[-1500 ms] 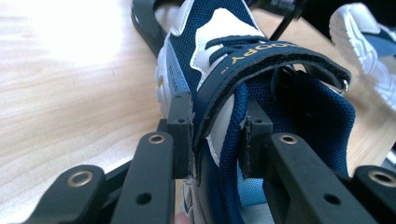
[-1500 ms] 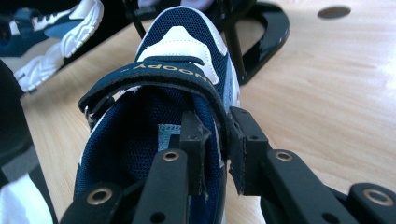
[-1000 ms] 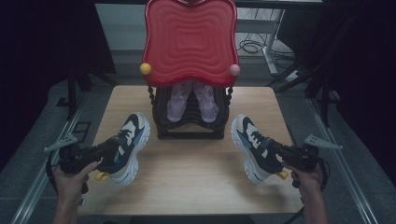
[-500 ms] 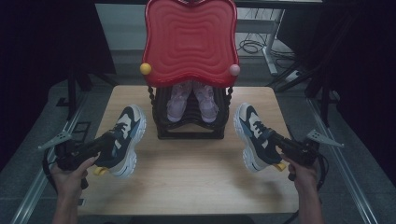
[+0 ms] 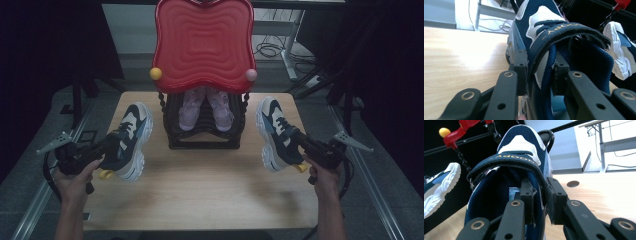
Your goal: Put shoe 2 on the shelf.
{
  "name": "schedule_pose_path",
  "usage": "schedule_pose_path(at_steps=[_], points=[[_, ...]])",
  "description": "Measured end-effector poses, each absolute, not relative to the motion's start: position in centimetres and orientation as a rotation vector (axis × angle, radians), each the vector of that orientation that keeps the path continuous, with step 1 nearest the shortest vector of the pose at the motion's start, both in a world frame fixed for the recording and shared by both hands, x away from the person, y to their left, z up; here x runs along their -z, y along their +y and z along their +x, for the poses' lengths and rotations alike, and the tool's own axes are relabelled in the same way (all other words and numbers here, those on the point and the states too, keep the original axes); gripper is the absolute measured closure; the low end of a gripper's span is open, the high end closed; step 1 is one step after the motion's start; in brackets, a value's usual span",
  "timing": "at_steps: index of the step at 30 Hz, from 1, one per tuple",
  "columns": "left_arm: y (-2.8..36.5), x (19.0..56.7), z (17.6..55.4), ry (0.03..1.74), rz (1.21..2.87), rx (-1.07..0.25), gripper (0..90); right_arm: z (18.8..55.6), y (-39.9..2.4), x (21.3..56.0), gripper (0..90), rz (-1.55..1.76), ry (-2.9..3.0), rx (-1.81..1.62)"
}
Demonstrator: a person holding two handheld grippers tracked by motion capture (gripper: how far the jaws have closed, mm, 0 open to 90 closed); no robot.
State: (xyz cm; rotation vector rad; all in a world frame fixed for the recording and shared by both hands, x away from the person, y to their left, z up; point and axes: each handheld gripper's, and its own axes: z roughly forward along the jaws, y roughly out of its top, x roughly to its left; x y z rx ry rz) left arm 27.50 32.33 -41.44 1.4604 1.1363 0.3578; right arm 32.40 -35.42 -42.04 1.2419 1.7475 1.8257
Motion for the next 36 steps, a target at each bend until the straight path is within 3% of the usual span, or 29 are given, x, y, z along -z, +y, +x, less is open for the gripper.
schedule_pose_path(at_steps=[36], points=[[32.4,36.6,31.7,1.091,1.356,-0.411,72.1,35.9,-34.7,37.2,76.7,1.232,1.605,-1.858]])
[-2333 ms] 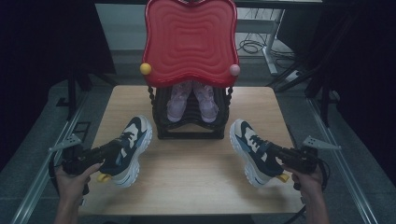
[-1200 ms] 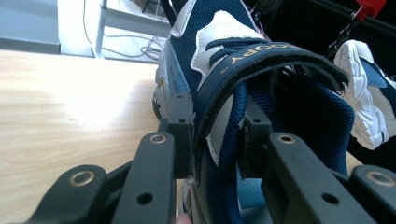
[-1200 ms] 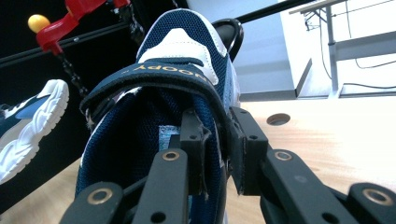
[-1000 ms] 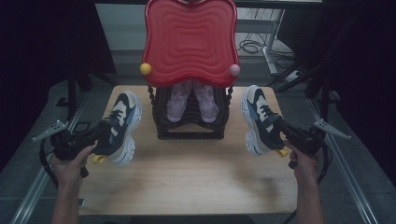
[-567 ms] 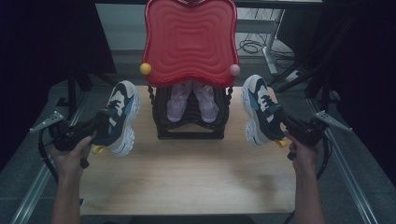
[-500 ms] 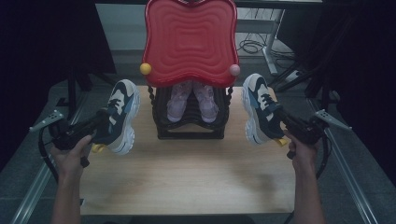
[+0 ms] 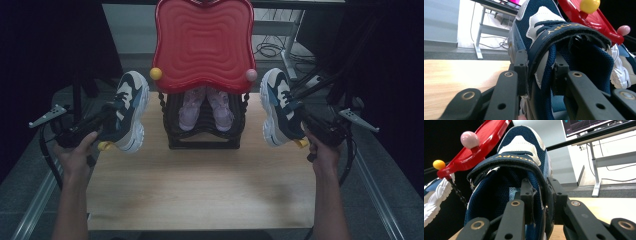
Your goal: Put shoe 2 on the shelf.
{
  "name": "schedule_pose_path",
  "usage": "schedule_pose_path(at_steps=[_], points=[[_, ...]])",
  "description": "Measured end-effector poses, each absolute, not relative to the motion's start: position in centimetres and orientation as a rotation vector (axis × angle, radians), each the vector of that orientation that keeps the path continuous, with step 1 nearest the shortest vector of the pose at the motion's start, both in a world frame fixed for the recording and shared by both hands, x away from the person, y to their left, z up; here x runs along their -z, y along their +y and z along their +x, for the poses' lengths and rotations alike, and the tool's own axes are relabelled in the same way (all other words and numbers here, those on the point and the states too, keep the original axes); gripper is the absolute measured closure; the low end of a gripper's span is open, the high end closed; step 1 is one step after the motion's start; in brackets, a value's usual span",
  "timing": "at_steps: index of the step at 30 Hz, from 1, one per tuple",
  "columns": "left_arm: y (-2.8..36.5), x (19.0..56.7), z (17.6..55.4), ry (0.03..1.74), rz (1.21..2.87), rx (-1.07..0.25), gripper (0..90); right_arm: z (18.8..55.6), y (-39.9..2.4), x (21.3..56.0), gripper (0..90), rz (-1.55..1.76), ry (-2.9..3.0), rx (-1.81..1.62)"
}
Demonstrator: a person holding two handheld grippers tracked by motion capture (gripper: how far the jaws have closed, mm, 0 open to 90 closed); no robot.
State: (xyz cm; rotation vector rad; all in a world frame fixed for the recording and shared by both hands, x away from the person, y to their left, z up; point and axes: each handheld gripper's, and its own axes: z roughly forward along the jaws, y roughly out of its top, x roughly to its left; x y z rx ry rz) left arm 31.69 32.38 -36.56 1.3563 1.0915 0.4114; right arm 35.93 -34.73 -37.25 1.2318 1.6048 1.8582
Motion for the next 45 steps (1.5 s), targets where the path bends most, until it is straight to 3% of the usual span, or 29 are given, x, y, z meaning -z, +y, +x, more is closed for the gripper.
schedule_pose_path(at_steps=[30,45], points=[[32.6,33.7,33.9,1.09,1.31,-0.454,72.3,37.8,-33.4,33.6,76.8,1.225,1.548,-1.873],[32.7,30.1,34.7,1.05,1.282,-0.487,72.4,39.1,-33.3,30.5,76.8,1.218,1.494,-1.907]])
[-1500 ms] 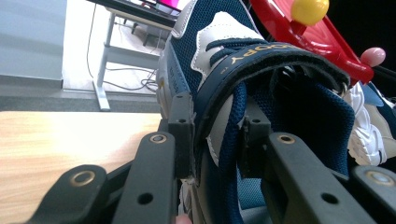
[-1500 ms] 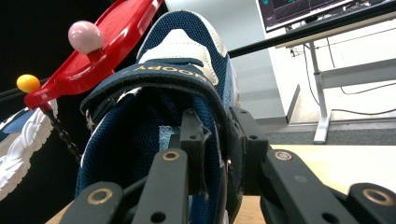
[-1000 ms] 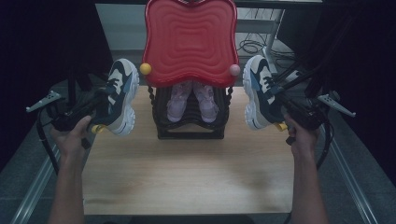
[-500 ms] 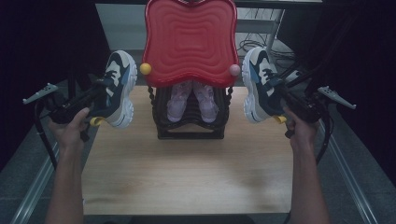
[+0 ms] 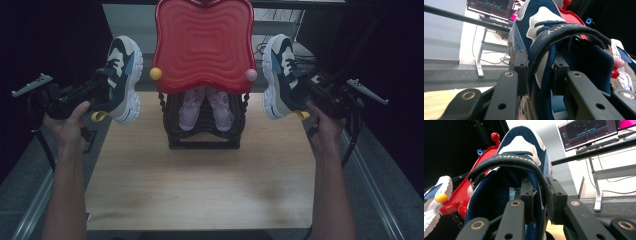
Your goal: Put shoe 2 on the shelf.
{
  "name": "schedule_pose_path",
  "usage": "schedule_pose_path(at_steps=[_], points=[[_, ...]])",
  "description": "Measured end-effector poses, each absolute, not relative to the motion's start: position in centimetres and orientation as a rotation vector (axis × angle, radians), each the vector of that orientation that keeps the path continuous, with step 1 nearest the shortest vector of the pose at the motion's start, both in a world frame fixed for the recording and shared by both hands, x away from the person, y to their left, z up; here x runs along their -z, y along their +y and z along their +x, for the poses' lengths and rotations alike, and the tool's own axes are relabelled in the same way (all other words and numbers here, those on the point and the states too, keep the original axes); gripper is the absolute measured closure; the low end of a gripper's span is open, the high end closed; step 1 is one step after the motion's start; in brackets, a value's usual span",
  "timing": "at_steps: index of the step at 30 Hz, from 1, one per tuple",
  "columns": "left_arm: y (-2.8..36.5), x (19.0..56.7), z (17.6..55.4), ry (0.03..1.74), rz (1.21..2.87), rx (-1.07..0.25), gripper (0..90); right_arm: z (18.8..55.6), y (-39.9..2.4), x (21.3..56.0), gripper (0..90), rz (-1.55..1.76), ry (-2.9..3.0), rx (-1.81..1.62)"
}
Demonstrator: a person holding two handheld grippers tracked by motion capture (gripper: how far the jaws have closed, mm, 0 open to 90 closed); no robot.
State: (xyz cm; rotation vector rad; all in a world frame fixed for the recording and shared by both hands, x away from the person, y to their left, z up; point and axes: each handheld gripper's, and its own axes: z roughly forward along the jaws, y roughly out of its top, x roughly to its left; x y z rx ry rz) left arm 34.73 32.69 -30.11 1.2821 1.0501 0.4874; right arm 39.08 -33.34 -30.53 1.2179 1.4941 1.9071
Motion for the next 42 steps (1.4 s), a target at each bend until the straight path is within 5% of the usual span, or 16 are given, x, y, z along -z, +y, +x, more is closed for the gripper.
schedule_pose_path(at_steps=[42], points=[[29.5,21.6,38.7,0.981,1.26,-0.475,72.5,41.1,-29.6,20.3,76.7,1.129,1.465,-2.007]])
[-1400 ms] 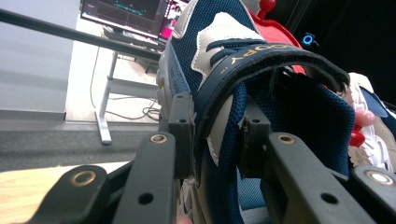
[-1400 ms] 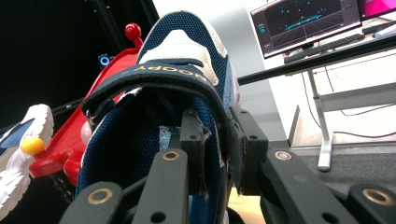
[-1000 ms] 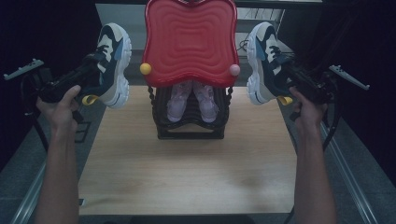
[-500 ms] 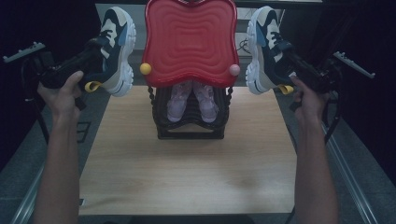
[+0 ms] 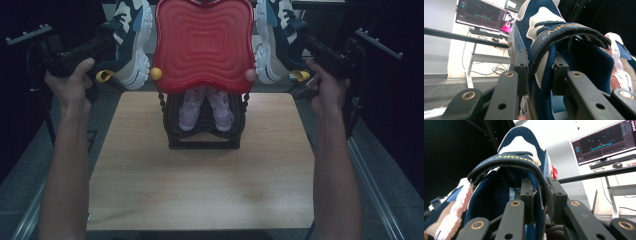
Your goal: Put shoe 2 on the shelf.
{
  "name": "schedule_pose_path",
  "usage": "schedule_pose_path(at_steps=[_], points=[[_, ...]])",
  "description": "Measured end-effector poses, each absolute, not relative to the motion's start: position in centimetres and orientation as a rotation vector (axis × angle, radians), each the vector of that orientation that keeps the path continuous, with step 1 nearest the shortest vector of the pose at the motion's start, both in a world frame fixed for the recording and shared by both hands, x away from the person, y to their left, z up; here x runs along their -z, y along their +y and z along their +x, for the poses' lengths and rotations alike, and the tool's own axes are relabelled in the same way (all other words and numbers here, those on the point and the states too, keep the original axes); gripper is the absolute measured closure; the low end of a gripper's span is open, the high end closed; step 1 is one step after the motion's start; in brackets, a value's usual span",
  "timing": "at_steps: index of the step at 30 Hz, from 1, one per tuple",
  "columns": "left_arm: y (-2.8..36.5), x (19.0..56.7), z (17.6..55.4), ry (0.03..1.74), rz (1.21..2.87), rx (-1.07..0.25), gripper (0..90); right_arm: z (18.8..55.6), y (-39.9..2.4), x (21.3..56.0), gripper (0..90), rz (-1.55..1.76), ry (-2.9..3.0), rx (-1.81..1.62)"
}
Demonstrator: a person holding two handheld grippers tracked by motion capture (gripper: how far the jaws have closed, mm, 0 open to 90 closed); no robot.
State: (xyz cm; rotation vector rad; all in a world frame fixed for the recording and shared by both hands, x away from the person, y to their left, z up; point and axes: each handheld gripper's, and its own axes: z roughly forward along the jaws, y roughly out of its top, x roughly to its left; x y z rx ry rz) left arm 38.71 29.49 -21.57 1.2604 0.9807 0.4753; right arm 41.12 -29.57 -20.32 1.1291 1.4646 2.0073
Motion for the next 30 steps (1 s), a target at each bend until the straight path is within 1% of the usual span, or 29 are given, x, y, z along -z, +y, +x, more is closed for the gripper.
schedule_pose_path(at_steps=[11,24,30], points=[[27.2,19.9,39.9,0.961,1.263,-0.451,72.5,41.9,-26.3,18.1,76.7,1.095,1.503,-2.035],[24.3,18.7,41.3,0.946,1.276,-0.456,72.5,43.5,-23.6,17.8,76.7,1.094,1.537,-2.04],[23.2,18.9,41.9,0.948,1.291,-0.459,72.5,44.3,-22.6,18.3,76.6,1.115,1.555,-2.005]])
